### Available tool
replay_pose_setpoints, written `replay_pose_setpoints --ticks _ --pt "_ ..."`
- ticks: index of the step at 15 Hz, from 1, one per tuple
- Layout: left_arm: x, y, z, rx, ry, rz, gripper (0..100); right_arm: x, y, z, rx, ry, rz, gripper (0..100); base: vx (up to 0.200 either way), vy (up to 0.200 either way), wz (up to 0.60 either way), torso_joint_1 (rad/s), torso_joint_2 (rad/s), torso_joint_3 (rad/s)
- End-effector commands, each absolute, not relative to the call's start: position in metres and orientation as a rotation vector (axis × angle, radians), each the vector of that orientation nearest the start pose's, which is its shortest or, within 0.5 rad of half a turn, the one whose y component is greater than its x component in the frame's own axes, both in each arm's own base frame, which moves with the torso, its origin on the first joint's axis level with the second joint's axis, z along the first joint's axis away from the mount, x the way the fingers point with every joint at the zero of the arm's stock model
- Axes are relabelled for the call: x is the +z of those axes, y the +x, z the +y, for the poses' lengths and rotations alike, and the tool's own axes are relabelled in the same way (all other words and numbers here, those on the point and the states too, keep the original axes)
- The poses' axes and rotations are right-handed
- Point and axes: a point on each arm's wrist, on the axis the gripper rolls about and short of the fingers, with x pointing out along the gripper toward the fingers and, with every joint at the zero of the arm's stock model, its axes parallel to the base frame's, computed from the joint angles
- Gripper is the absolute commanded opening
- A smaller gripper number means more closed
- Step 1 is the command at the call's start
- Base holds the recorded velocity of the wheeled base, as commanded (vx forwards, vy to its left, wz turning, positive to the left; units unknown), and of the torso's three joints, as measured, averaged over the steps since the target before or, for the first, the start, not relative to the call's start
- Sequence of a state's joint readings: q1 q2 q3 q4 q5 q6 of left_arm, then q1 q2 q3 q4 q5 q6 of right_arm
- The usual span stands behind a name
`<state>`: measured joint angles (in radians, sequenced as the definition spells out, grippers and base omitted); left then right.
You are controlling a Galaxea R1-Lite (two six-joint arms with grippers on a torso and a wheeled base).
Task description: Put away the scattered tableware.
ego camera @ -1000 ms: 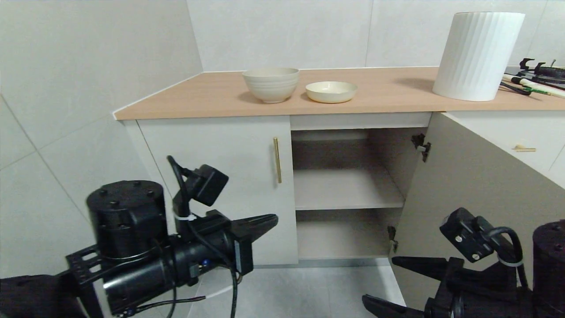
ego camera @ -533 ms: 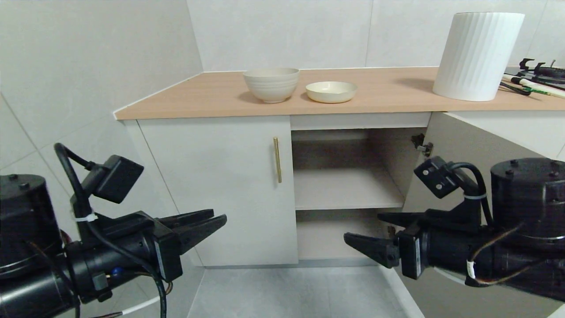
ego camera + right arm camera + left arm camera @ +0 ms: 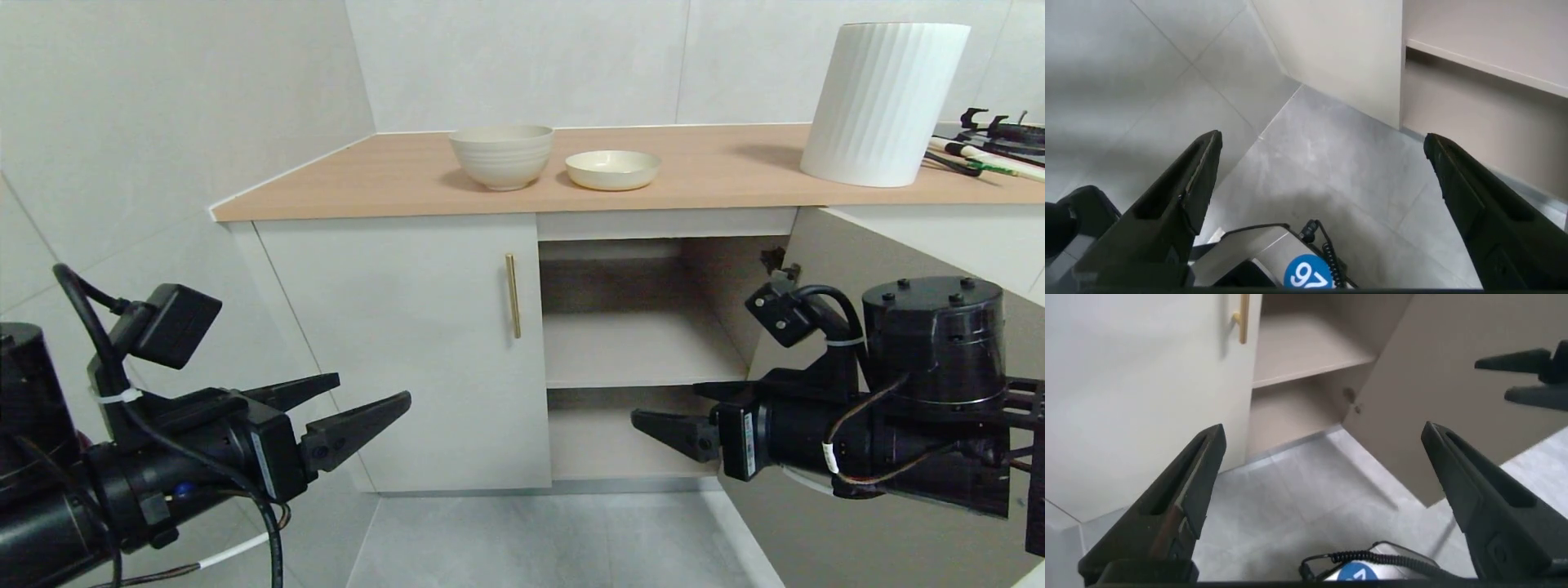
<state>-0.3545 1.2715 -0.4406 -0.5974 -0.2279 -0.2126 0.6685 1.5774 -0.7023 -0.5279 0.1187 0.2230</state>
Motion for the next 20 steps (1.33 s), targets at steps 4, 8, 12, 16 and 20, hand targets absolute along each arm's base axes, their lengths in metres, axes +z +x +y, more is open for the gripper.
replay_pose_setpoints --ticks 4,8,12,16,20 --pt "0.1850 0.1730 -0.0670 -0.539 -0.191 0.295 100 0.1783 0.2091 0.1712 0.741 0.111 0.431 100 0.000 0.000 0.00 0.000 0.00 0.000" --pt "0.1822 0.1750 -0.0653 -0.528 -0.193 0.309 100 0.1777 0.2075 0.1720 0.746 0.111 0.431 100 0.150 0.000 0.00 0.002 0.00 -0.001" --pt "0.1822 0.1769 -0.0623 -0.510 -0.195 0.307 100 0.1769 0.2056 0.1737 0.756 0.108 0.435 100 0.200 0.000 0.00 0.008 0.00 0.004" --pt "0.1813 0.1773 -0.0625 -0.510 -0.195 0.310 100 0.1765 0.2058 0.1738 0.754 0.108 0.437 100 0.200 0.000 0.00 0.005 0.00 0.002" --pt "0.1828 0.1774 -0.0625 -0.509 -0.197 0.303 100 0.1764 0.2057 0.1738 0.754 0.107 0.438 100 0.000 0.000 0.00 0.000 0.00 0.000"
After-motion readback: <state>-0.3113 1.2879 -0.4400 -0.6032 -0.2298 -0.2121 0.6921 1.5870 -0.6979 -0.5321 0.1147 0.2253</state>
